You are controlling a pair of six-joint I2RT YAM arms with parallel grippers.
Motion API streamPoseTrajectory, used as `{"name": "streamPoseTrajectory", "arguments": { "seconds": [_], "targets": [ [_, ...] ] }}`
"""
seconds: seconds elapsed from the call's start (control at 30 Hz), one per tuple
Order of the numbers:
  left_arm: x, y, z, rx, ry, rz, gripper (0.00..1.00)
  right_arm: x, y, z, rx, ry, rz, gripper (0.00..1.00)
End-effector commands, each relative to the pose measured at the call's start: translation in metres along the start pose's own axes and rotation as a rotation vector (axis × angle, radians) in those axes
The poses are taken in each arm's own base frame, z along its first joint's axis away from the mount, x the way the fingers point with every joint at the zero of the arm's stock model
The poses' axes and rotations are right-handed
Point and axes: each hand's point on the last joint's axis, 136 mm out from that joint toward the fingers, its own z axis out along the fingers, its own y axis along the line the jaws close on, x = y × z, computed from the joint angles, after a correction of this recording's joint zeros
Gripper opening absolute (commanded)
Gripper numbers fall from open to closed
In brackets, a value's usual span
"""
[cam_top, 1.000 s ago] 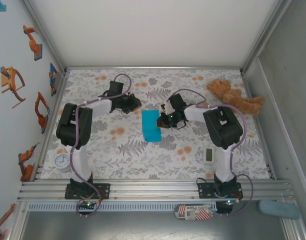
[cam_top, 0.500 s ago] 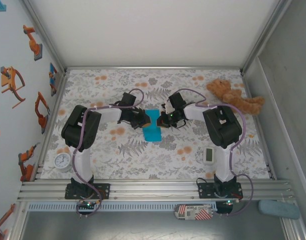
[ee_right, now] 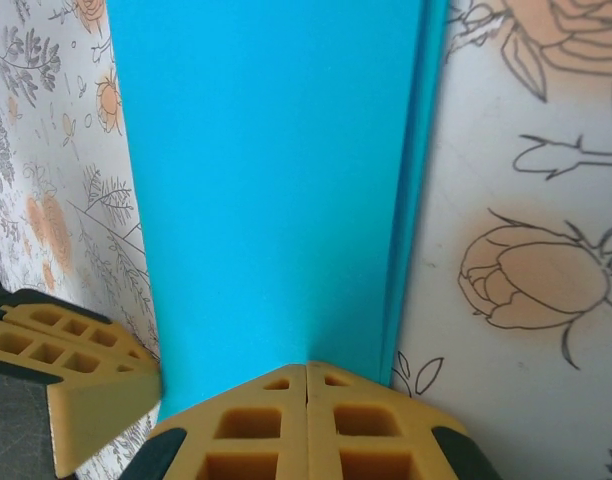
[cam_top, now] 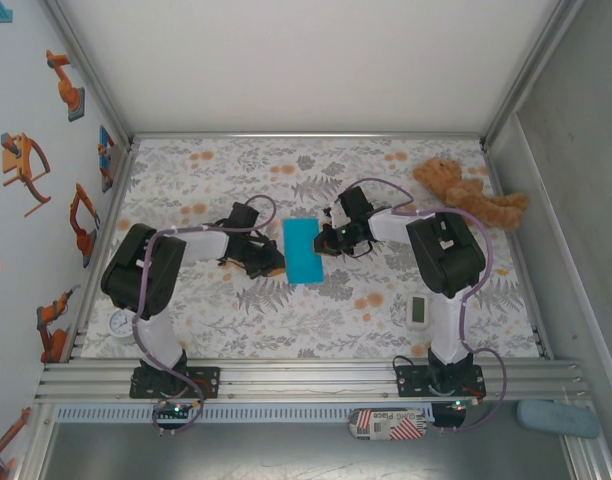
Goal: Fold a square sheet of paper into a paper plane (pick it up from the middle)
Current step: First fold the square sheet of paper in half at the center of the table.
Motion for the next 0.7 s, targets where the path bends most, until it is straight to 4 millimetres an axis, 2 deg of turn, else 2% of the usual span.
{"name": "streamPoseTrajectory", "arguments": {
  "seconds": [0.0, 0.1, 0.17, 0.23, 0.33, 0.47, 0.6, 0.67],
  "targets": [
    [0.006, 0.01, -0.023, -0.029, -0.027, 0.006, 0.1, 0.064, -0.11, 0.005, 0.377, 0.144, 0.183, 0.0],
    [-0.007, -0.021, -0.039, 0.036, -0.099, 0.069, 0.1, 0.065, -0.109, 0.004, 0.369, 0.142, 0.186, 0.0],
    [-0.014, -0.042, -0.042, 0.081, -0.134, 0.1, 0.1, 0.066, -0.109, 0.004, 0.371, 0.143, 0.19, 0.0],
    [-0.02, -0.06, -0.036, 0.111, -0.141, 0.112, 0.1, 0.066, -0.11, 0.005, 0.375, 0.142, 0.191, 0.0],
    [-0.024, -0.072, -0.015, 0.127, -0.111, 0.112, 0.1, 0.064, -0.111, 0.006, 0.373, 0.138, 0.191, 0.0],
    [-0.025, -0.074, 0.009, 0.117, -0.064, 0.096, 0.1, 0.063, -0.111, 0.007, 0.37, 0.136, 0.193, 0.0],
    [-0.018, -0.053, 0.026, 0.055, -0.01, 0.072, 0.09, 0.062, -0.11, 0.007, 0.369, 0.137, 0.19, 0.0],
    [-0.01, -0.041, 0.028, 0.024, 0.012, 0.077, 0.09, 0.064, -0.111, 0.006, 0.377, 0.144, 0.188, 0.0]
  ]
}}
